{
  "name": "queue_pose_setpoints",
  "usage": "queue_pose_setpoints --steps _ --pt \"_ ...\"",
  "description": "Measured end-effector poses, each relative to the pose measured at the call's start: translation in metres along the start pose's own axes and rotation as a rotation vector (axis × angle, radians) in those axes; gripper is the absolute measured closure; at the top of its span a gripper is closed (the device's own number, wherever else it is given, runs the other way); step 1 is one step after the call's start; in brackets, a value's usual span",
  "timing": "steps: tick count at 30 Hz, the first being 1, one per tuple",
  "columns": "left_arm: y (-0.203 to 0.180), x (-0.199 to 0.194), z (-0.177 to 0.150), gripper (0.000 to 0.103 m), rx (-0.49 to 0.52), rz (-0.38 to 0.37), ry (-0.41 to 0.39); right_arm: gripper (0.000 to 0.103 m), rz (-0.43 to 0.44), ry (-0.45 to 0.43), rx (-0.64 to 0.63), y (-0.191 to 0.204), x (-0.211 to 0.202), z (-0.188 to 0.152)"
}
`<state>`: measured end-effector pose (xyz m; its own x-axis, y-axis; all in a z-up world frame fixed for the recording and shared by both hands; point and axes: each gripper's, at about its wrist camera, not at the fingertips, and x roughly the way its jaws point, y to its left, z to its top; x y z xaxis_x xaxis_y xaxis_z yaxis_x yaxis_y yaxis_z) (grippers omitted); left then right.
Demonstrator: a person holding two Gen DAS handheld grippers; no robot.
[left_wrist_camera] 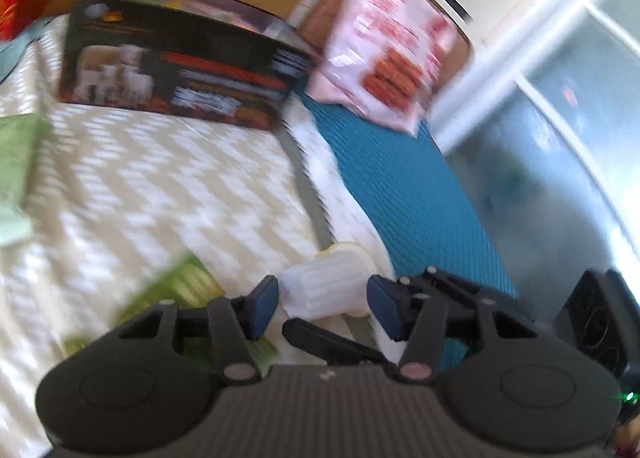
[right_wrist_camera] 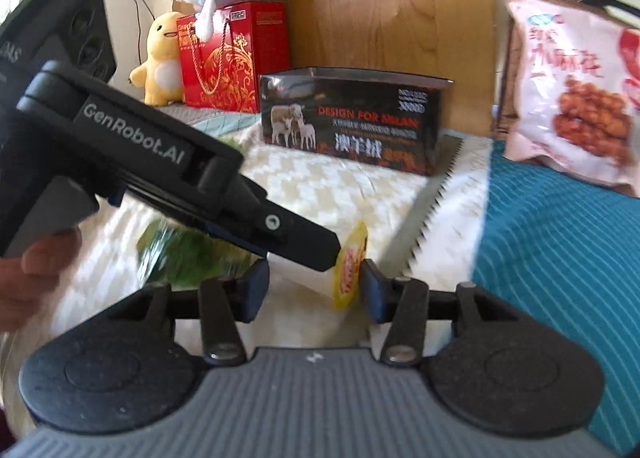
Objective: Organize snacks
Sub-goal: 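Grasp the white plastic cup with the left tool, then carry the white cup with the left tool into the black box, release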
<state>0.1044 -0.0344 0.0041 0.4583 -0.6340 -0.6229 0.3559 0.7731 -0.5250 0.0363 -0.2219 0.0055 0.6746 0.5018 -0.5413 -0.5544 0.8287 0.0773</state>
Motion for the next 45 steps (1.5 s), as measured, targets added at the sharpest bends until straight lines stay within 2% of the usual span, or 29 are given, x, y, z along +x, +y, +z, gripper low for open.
queue_pose_setpoints --steps 3,7,9,14,17,21,27,35,41,45 --pt "-0.027 -0.002 -0.028 0.053 0.110 0.020 0.050 0.051 -0.006 0.006 -0.014 0.008 -0.023 -0.018" --pt "-0.041 -0.026 -0.068 0.050 0.198 0.031 0.050 0.051 0.032 0.021 -0.087 0.032 -0.041 -0.033" --pt "-0.035 -0.043 -0.081 0.049 0.177 0.041 0.031 0.051 0.070 0.029 -0.118 0.046 -0.039 -0.033" --pt "0.001 -0.090 -0.102 0.050 0.033 0.069 -0.021 0.052 0.179 0.030 -0.183 0.084 -0.018 -0.020" --pt "0.019 -0.110 -0.108 0.050 -0.022 0.107 -0.064 0.052 0.223 0.024 -0.231 0.109 -0.005 -0.014" --pt "0.041 -0.129 -0.113 0.051 -0.097 0.118 -0.119 0.053 0.243 0.026 -0.266 0.131 0.011 -0.004" --pt "0.042 -0.153 -0.102 0.050 -0.089 0.133 -0.212 0.054 0.242 -0.031 -0.277 0.139 0.014 0.016" --pt "0.070 -0.138 -0.105 0.050 -0.153 0.137 -0.184 0.053 0.247 0.031 -0.261 0.145 0.038 0.009" --pt "0.075 -0.136 -0.100 0.049 -0.140 0.114 -0.199 0.047 0.252 0.012 -0.244 0.141 0.036 0.005" --pt "0.075 -0.133 -0.096 0.050 -0.128 0.103 -0.198 0.051 0.271 0.015 -0.232 0.137 0.033 0.004"
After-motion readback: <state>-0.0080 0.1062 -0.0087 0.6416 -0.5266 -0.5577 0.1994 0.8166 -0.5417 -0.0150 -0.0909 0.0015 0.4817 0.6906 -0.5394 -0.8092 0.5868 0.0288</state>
